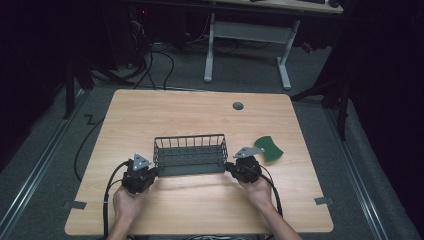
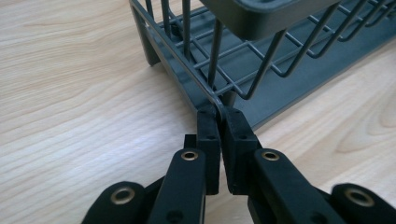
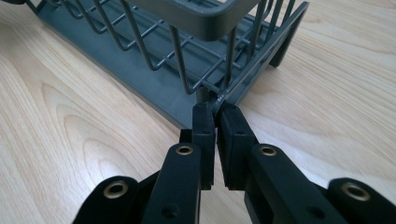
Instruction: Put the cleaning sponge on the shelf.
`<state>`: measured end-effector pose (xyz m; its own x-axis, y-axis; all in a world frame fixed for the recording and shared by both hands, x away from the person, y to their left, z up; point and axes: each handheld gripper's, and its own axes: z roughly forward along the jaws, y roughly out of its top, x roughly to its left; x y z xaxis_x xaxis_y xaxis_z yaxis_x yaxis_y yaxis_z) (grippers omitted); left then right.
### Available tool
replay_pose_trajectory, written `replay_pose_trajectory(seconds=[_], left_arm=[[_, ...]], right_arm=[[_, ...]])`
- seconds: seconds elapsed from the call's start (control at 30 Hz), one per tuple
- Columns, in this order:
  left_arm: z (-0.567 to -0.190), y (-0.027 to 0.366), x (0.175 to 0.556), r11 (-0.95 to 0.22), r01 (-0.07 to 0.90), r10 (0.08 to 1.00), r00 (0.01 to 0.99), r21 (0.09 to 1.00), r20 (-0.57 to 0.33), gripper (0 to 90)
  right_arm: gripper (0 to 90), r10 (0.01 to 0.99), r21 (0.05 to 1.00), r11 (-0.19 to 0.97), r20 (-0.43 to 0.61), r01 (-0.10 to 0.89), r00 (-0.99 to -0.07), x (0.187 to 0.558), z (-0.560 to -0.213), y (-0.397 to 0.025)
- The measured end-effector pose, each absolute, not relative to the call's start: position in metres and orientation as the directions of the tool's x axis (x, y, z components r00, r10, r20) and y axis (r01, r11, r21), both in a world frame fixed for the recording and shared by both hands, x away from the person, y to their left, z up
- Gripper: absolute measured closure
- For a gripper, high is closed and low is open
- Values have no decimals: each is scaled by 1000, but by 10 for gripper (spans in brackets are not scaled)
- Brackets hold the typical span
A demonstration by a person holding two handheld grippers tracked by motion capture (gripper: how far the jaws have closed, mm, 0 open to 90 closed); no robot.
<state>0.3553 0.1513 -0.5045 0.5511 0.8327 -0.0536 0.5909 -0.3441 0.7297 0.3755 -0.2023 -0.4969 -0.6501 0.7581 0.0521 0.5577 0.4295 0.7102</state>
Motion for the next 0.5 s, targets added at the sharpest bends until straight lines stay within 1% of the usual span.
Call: replay_pose_trajectory(seconds=[0.5], left_arm=[[-505,126,326,-368,570,797,600,735,-66,862]], right_arm=[[859,780,729,390,63,562,-623,350,-499,-234]])
